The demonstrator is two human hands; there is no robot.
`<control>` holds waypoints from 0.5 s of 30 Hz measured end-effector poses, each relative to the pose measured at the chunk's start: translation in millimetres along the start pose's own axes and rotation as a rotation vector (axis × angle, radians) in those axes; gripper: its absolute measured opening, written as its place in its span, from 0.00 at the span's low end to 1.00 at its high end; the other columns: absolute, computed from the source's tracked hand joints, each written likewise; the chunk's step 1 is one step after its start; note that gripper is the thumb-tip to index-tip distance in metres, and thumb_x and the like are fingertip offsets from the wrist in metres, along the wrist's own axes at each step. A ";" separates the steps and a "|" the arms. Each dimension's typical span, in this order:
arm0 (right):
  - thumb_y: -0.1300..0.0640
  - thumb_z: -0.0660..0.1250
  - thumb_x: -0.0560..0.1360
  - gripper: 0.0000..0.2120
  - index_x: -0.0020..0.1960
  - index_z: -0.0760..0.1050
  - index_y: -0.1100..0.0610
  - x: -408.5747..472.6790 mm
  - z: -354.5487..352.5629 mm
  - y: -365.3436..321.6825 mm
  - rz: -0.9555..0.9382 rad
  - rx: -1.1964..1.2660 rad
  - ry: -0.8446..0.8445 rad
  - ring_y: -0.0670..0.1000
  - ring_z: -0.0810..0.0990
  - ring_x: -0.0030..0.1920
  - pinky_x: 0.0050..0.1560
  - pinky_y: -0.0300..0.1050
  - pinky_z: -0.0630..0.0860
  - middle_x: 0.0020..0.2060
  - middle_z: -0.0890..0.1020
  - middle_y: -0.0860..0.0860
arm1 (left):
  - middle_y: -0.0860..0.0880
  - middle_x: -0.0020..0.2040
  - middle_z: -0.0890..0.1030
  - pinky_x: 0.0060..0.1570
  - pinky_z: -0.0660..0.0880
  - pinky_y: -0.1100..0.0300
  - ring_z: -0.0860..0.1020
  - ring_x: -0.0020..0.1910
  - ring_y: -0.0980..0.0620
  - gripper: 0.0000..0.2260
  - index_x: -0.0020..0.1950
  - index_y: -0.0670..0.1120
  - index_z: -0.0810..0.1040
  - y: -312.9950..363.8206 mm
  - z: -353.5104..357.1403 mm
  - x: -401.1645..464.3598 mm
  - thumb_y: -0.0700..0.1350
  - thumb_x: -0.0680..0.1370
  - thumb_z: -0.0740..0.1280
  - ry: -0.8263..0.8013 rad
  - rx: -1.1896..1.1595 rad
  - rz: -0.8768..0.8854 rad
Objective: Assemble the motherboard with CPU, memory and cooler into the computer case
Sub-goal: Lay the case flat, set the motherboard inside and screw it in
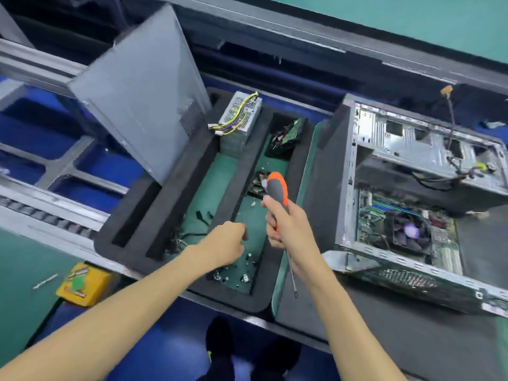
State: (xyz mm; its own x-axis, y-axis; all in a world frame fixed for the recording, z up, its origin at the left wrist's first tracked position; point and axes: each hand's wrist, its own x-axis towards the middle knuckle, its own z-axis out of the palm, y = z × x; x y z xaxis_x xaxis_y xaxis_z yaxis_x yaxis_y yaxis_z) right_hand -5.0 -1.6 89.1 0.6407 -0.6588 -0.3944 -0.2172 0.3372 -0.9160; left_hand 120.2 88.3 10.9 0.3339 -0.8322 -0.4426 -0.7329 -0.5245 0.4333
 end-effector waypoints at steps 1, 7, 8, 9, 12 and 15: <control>0.50 0.66 0.79 0.08 0.51 0.70 0.53 -0.9 0.4 5.8 0.020 -0.020 0.022 0.47 0.58 0.26 0.23 0.37 0.56 0.29 0.63 0.47 | 0.44 0.54 0.81 0.53 0.76 0.53 0.79 0.54 0.42 0.12 0.59 0.44 0.76 -3.2 8.3 3.1 0.39 0.76 0.63 -0.039 0.031 0.002; 0.50 0.67 0.79 0.12 0.44 0.67 0.53 -10.5 -9.2 30.8 0.093 -0.075 0.110 0.46 0.60 0.25 0.23 0.36 0.58 0.26 0.64 0.42 | 0.39 0.53 0.80 0.49 0.76 0.49 0.79 0.52 0.37 0.12 0.57 0.40 0.74 -4.5 41.1 22.0 0.35 0.75 0.61 -0.149 0.125 0.035; 0.50 0.67 0.79 0.12 0.44 0.67 0.53 -12.3 -10.7 34.7 0.101 -0.079 0.119 0.46 0.61 0.25 0.23 0.36 0.58 0.26 0.64 0.42 | 0.38 0.54 0.80 0.50 0.76 0.49 0.79 0.53 0.37 0.12 0.57 0.40 0.74 -4.3 45.9 24.6 0.34 0.75 0.61 -0.181 0.137 0.037; 0.50 0.67 0.79 0.12 0.45 0.67 0.53 -14.1 -11.9 38.3 0.107 -0.082 0.128 0.46 0.61 0.25 0.23 0.36 0.58 0.27 0.65 0.42 | 0.38 0.55 0.80 0.52 0.76 0.49 0.79 0.54 0.37 0.11 0.57 0.40 0.74 -5.1 50.1 26.8 0.34 0.75 0.60 -0.221 0.148 0.033; 0.48 0.67 0.79 0.11 0.45 0.68 0.53 -20.4 -16.5 48.7 0.108 -0.091 0.135 0.45 0.62 0.25 0.23 0.35 0.59 0.27 0.65 0.42 | 0.39 0.56 0.79 0.53 0.76 0.51 0.79 0.55 0.38 0.10 0.56 0.41 0.74 -11.2 59.7 31.7 0.36 0.76 0.60 -0.312 0.123 -0.017; 0.49 0.67 0.79 0.12 0.43 0.67 0.52 -25.7 -21.7 56.9 0.109 -0.088 0.141 0.45 0.62 0.25 0.24 0.35 0.59 0.27 0.65 0.43 | 0.40 0.56 0.80 0.55 0.77 0.51 0.79 0.54 0.40 0.10 0.56 0.40 0.76 -13.4 64.3 37.8 0.37 0.77 0.60 -0.337 0.056 -0.079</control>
State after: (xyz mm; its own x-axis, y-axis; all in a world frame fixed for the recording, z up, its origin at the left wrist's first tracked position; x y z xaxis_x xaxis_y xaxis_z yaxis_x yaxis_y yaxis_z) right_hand -49.8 19.8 45.5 0.5016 -0.7116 -0.4920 -0.3469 0.3555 -0.8679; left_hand 104.5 75.3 -62.1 0.1828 -0.6787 -0.7113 -0.7471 -0.5662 0.3482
